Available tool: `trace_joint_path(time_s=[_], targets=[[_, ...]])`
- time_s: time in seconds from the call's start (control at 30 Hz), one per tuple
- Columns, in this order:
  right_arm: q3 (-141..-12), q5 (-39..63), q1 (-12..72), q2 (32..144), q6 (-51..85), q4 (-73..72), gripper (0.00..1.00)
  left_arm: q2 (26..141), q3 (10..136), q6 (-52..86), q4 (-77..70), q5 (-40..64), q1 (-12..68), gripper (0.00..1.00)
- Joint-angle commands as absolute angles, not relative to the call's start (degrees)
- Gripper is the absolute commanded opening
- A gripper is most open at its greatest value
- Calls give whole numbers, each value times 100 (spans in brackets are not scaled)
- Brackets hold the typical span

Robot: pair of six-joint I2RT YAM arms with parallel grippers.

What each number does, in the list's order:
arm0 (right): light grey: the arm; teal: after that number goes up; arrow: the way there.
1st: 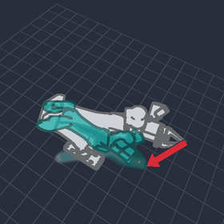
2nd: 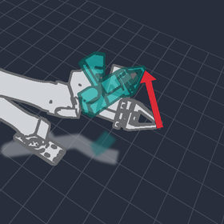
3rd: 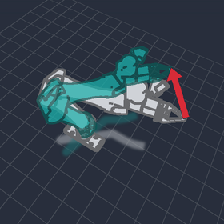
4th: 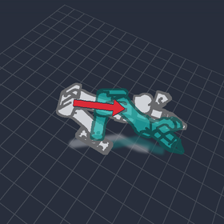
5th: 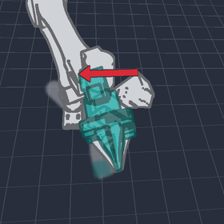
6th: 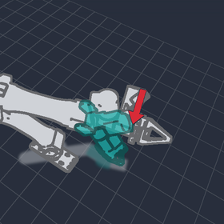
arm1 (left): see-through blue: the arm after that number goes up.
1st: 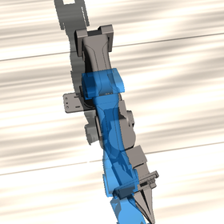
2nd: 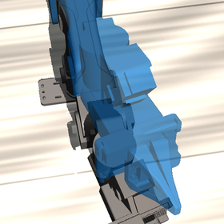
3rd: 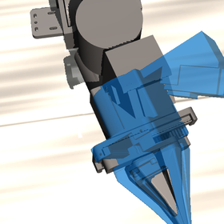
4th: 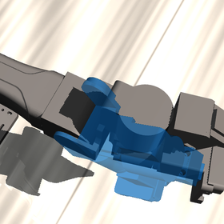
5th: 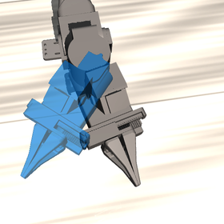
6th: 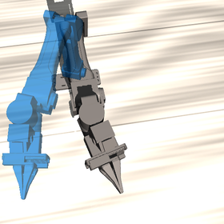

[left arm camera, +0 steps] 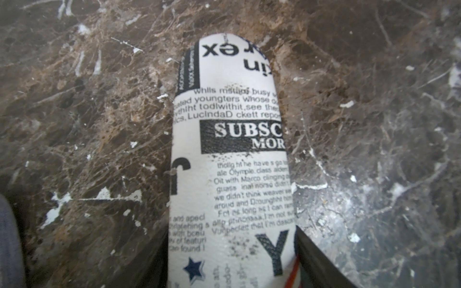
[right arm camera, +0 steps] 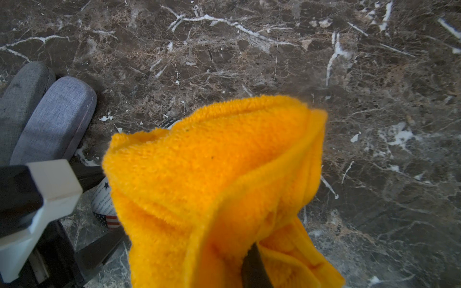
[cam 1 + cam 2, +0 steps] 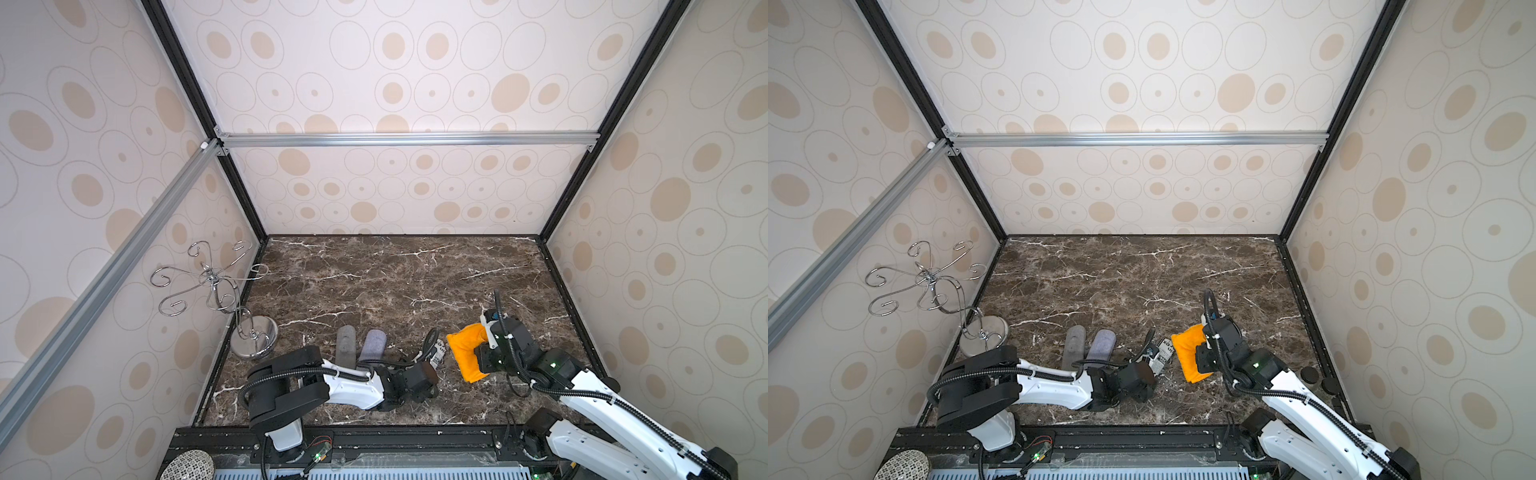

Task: Wipe the eyeglass case
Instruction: Pick up the eyeglass case from the center of the board.

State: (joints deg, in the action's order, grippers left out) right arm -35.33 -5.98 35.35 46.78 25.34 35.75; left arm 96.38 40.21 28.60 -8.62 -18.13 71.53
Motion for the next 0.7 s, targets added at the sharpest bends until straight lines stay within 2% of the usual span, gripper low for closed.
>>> trace_joint_path(time_s=[0.0,0.13,0.37,0.67], targets=[[-3532,-595,3578,4666,2507,3527,4,9757,4050,2745,-796,-1834,7216,68],[-3516,-519,3577,4732,2448,3481,1,9505,3915,2675,-972,-1842,7219,64],[-3812,-416,3577,5081,2082,3443,0,9180,3799,2182,-1393,-1188,7113,60],[-4186,-317,3657,5794,1882,3410,0,8722,3699,1754,-1760,-259,6777,61]])
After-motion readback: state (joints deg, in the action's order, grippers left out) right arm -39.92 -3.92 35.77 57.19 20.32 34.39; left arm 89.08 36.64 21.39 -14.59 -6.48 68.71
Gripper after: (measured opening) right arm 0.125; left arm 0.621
